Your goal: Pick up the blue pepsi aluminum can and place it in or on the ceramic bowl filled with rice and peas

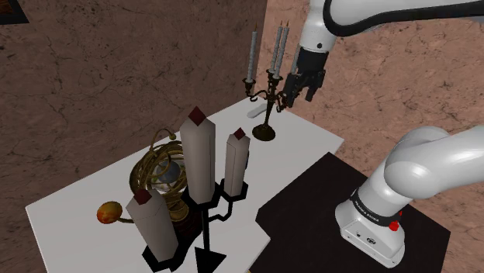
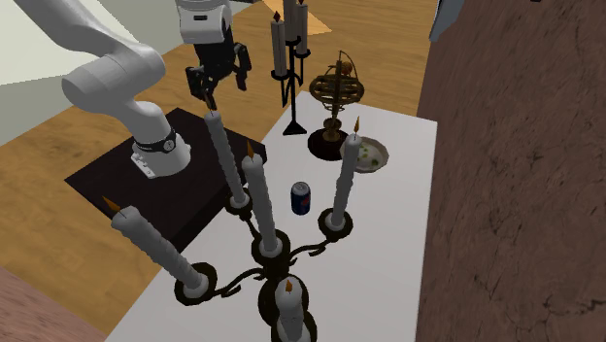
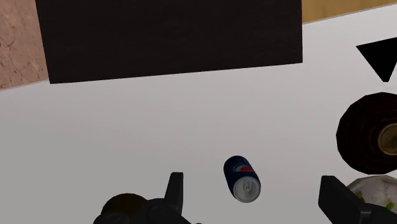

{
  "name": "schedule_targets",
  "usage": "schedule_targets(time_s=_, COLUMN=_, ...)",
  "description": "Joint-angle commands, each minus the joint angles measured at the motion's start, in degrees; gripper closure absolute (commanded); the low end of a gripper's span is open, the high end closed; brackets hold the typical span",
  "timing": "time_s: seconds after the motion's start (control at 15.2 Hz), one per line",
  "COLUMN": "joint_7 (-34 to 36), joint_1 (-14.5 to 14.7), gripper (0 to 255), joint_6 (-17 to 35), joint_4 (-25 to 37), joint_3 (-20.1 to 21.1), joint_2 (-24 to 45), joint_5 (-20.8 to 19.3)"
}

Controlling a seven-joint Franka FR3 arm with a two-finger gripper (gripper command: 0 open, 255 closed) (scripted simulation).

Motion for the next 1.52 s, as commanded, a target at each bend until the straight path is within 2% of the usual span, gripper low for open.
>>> schedule_targets(time_s=0.0, joint_7=0.5, joint_1=0.0, gripper=0, joint_6=4.6, joint_4=-1.2, joint_3=0.9, joint_2=3.0, joint_5=0.2)
schedule_targets(time_s=0.4, joint_7=2.2, joint_1=0.0, gripper=0, joint_6=18.0, joint_4=-3.4, joint_3=3.3, joint_2=13.6, joint_5=0.1)
schedule_targets(time_s=0.79, joint_7=4.9, joint_1=-0.6, gripper=0, joint_6=30.6, joint_4=-2.3, joint_3=5.6, joint_2=26.8, joint_5=-1.8)
schedule_targets(time_s=1.12, joint_7=8.7, joint_1=-1.1, gripper=0, joint_6=39.5, joint_4=1.0, joint_3=6.7, joint_2=38.9, joint_5=-5.8)
schedule_targets(time_s=1.45, joint_7=13.6, joint_1=-0.2, gripper=0, joint_6=46.3, joint_4=6.5, joint_3=5.7, joint_2=51.2, joint_5=-11.7)
